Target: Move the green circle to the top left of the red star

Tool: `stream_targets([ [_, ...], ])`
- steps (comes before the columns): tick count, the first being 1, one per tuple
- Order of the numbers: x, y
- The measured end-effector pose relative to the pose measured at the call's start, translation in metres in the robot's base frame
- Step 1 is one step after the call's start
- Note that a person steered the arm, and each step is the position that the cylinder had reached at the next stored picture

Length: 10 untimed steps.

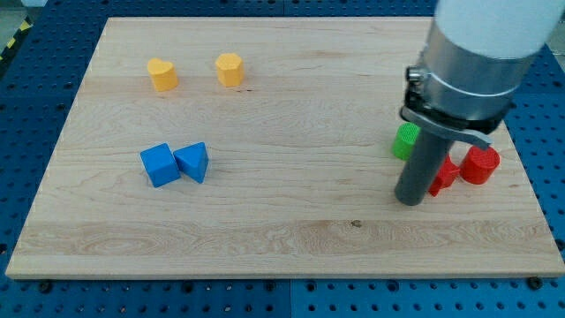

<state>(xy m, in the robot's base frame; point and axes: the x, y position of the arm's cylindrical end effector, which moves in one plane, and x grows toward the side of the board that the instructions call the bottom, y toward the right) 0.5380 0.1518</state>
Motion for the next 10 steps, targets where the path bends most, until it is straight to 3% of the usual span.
stream_targets([
  [2,-0.031,0.035],
  [4,-0.038,-0.020],
  [6,-0.107,-0.019],
  [7,-0.094,-0.028],
  [8,-0.050,-0.036],
  [9,-0.048,-0.024],
  [10,-0.110,-0.003],
])
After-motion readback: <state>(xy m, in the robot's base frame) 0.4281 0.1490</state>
